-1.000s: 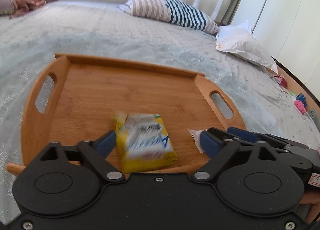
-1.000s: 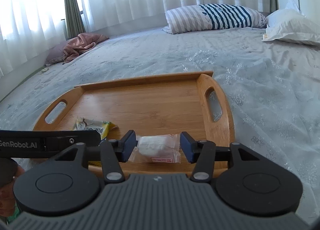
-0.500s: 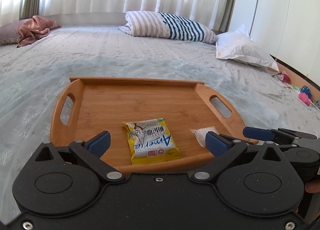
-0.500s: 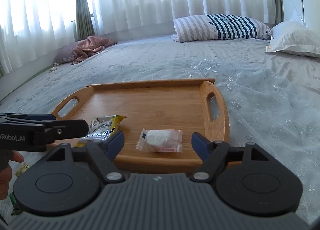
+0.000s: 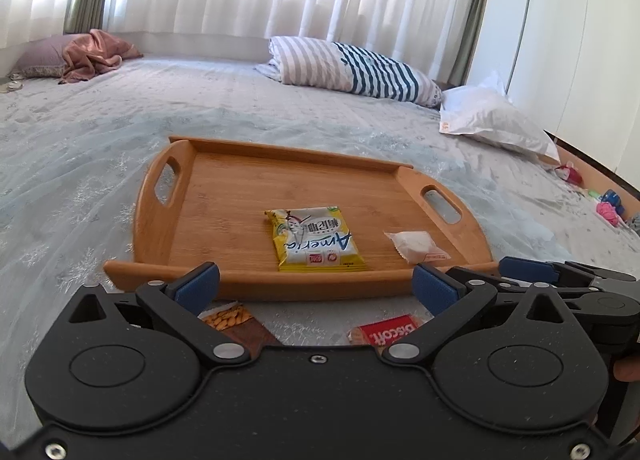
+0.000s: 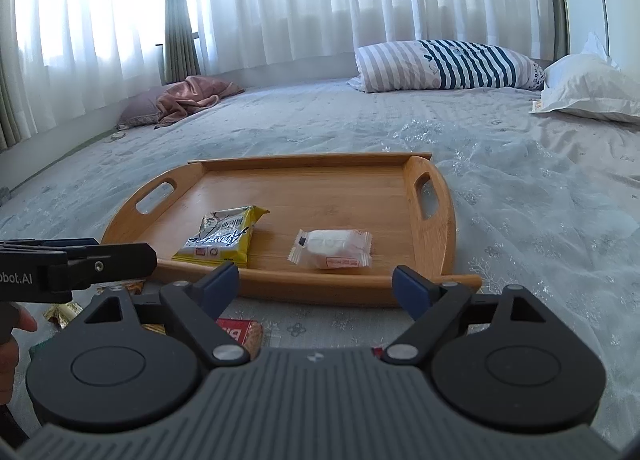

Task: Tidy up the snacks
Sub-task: 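Move both tools back over the remaining snack pile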

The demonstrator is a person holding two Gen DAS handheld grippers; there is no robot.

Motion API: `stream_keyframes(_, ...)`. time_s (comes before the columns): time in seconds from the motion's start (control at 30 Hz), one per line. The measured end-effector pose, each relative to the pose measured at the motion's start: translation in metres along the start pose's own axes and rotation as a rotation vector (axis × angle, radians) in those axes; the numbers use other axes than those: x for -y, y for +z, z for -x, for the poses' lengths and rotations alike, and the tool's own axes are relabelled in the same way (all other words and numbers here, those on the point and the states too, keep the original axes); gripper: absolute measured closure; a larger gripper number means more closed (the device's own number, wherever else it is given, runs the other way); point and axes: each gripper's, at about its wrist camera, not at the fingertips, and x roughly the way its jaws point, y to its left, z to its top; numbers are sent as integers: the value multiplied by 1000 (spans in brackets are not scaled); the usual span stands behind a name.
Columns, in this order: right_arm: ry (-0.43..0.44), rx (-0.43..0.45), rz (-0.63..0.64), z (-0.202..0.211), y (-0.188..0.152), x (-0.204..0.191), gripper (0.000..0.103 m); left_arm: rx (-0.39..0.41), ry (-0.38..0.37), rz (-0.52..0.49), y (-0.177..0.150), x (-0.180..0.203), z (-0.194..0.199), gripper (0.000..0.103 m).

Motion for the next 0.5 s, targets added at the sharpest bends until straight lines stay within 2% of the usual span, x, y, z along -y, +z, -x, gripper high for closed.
stream_keyframes(0.23,-13,24,10,10,-17,-5,7,3,40,-16,-12,1,9,0)
stream_keyframes(0.33,-27,41,40,14,-23,-8,0,8,49,-30,-18,3,13,0)
stream_keyframes(0.5,-45,54,39,21,-32,-10,0,17,62,-39,-27,5,21,0)
